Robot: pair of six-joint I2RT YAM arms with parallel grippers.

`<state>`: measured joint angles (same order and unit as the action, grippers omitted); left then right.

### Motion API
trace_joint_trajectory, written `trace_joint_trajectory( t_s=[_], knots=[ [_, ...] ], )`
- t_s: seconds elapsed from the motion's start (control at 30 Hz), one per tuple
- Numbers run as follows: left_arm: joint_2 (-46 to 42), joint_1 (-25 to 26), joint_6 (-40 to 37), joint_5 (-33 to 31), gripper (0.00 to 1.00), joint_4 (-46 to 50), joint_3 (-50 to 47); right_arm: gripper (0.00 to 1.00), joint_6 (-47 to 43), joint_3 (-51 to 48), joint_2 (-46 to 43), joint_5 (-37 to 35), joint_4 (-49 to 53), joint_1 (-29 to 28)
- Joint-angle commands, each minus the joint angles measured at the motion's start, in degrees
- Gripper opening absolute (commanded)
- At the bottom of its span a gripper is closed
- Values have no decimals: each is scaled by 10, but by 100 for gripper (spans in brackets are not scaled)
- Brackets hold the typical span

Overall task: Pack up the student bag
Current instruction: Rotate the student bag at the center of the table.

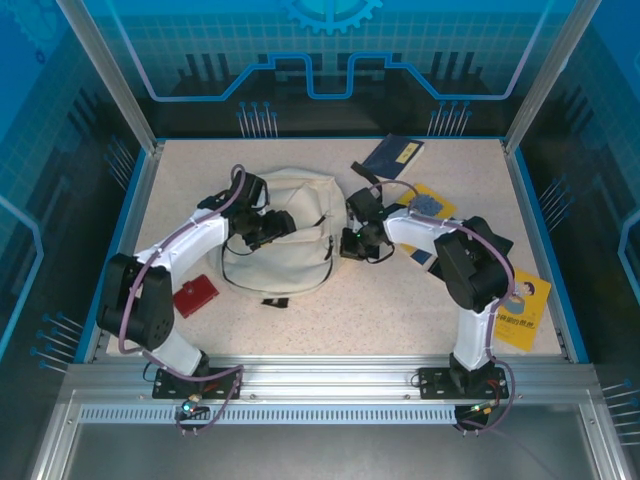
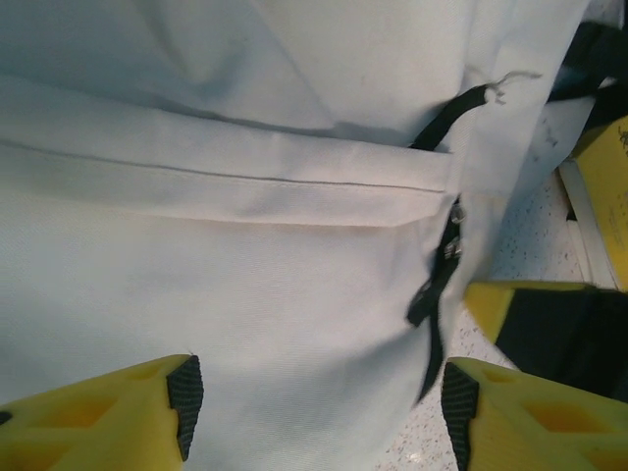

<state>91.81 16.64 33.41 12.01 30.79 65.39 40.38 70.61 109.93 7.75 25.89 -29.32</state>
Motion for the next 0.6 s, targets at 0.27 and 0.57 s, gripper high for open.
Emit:
trace_joint_trajectory(
  t_s=[0.27, 0.57],
  knots=[
    [181, 1, -44, -60, 49, -17, 138, 0, -131, 41, 7, -14, 67, 68],
    [189, 1, -33, -109, 47, 9, 82, 0, -122, 49, 26, 6, 56, 72]
  ],
)
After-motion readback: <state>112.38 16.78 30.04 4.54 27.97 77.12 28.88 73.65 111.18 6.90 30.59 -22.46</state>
